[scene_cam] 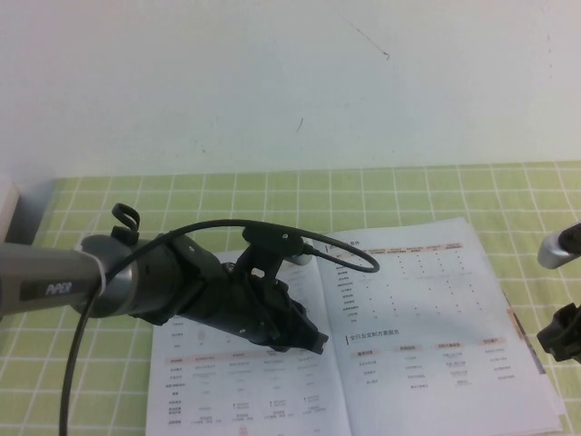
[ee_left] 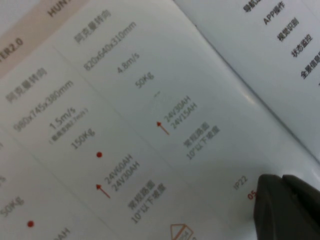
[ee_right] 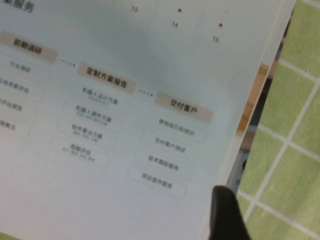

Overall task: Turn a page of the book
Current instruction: Open the closed book

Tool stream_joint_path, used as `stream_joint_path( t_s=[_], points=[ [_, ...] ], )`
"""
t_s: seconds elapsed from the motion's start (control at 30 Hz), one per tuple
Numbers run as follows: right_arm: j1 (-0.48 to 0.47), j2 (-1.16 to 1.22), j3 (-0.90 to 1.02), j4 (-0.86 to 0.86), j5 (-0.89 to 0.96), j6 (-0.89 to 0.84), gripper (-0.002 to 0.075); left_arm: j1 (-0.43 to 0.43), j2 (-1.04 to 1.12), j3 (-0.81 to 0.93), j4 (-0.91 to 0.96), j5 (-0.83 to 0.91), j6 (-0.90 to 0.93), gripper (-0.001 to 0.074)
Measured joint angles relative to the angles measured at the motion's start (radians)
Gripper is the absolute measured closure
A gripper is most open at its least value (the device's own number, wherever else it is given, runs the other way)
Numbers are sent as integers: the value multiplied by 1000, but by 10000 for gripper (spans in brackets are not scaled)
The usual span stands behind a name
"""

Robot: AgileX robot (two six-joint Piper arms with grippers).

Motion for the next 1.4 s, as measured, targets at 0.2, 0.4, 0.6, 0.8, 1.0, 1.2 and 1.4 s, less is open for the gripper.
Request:
stream_joint_path(
  t_s=[0.2, 0.4, 0.6, 0.8, 1.0, 1.2, 1.4],
  points=[
    [1, 44, -51, 21, -8, -2, 314, 0, 2, -4, 1, 3, 2, 739],
    [1, 107, -73, 22, -12, -2, 245, 0, 2, -4, 1, 3, 4, 739],
    [1, 151, -79, 43, -11, -4, 228, 0, 2, -4, 1, 5, 8, 738],
    [1, 155, -79, 116, -9, -85, 227, 0, 2, -4, 1, 5, 12, 738],
    [1, 188, -79, 230, 1, -203, 229, 0, 2, -4, 1, 5, 14, 738],
    [1, 221, -79, 342, 16, -311, 251, 0, 2, -5, 1, 5, 14, 738],
    [1, 234, -81, 379, 22, -340, 257, 0, 2, -5, 1, 6, 17, 739]
  ],
)
